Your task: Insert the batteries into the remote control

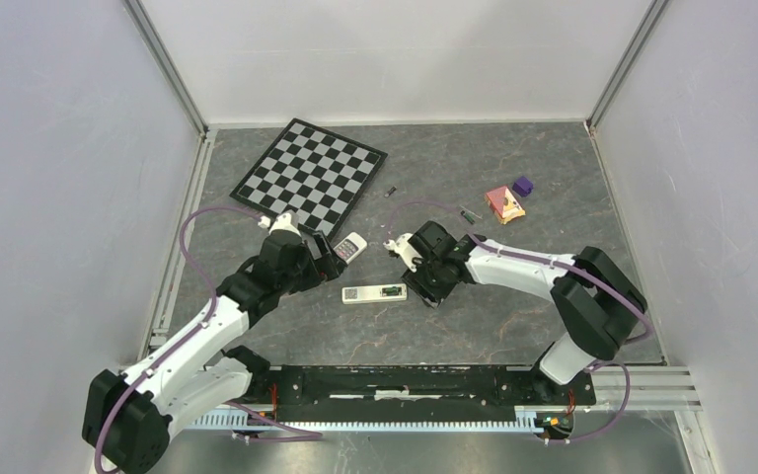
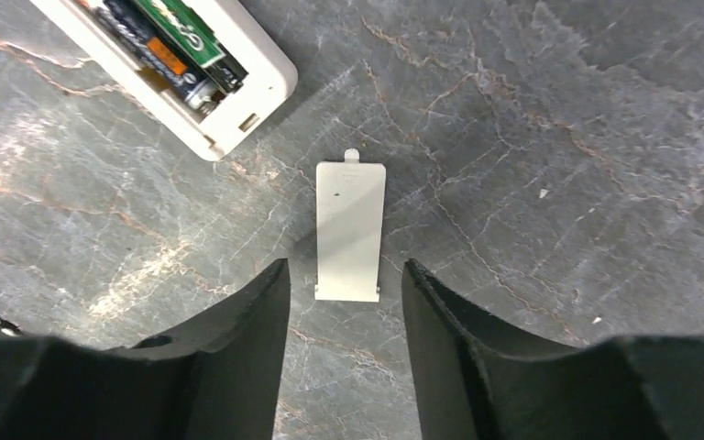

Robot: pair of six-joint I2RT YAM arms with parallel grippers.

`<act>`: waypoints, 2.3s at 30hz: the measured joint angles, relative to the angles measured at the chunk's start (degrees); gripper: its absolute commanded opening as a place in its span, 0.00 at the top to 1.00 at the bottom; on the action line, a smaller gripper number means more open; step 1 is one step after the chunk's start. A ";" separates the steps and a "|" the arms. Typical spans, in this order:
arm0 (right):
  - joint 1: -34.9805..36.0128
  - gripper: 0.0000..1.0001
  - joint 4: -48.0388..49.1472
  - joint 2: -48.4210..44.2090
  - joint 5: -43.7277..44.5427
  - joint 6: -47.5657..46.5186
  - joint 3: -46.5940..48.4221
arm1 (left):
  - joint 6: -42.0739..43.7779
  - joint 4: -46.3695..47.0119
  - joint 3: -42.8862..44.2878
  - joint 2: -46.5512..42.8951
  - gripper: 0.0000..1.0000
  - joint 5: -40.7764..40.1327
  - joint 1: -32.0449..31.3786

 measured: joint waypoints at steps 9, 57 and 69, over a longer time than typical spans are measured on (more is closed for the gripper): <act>0.20 0.68 -1.36 4.28 0.66 -0.70 2.38 | 0.00 -0.55 0.26 -1.01 0.01 0.00 0.11; 0.33 0.66 3.41 -4.66 -10.47 -0.35 3.89 | -7.48 16.17 -2.64 11.67 0.26 23.28 0.13; 3.17 0.66 7.32 -4.22 -15.69 -0.39 5.16 | -13.33 28.28 -3.54 19.52 0.30 31.08 -0.02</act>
